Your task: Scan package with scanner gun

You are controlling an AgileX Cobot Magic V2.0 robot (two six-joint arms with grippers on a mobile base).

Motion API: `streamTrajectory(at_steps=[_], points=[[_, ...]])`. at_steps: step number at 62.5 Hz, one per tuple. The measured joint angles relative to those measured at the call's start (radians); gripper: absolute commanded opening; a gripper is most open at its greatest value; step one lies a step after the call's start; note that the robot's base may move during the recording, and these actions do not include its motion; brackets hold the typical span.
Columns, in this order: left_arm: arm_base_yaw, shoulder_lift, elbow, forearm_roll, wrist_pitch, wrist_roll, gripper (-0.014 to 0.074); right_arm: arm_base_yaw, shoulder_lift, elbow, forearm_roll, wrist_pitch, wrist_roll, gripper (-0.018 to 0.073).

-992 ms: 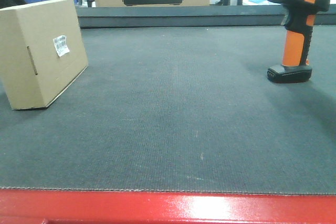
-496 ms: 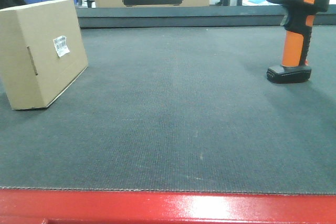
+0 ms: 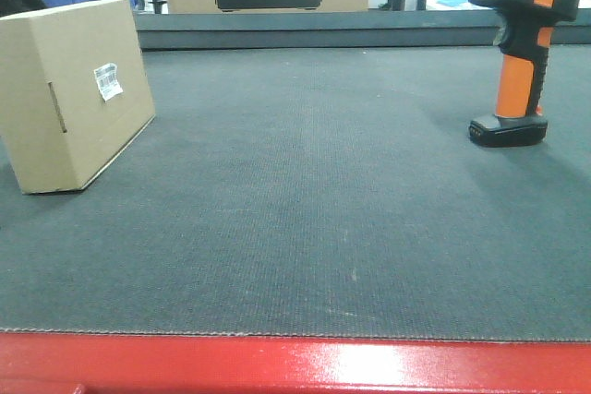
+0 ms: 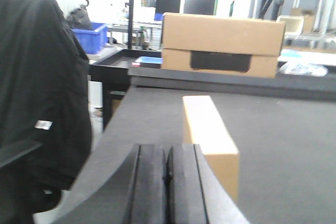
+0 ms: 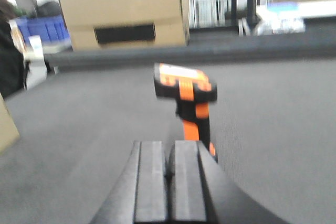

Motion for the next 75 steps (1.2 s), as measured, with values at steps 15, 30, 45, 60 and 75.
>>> streamTrajectory(at_steps=[15,30,45,60,75], points=[[0.0,-0.02,0.0,0.022,0.04,0.0,-0.0111,0.0,-0.046,0.0,0.0,0.002,0.0,-0.0162],[0.0,-0.02,0.0,0.022,0.042,0.0,-0.0111,0.0,-0.049,0.0,0.0,0.002,0.0,-0.0162],[0.0,-0.02,0.0,0.022,0.042,0.0,-0.0111,0.0,-0.049,0.0,0.0,0.004,0.0,-0.0162],[0.0,-0.02,0.0,0.024,0.044,0.0,-0.0111,-0.012,-0.071,0.03,-0.005,0.0,-0.058,-0.0162],[0.0,-0.02,0.0,0.024,0.044,0.0,-0.0111,-0.114,-0.168,0.215,0.029,-0.055,-0.176,-0.0162]])
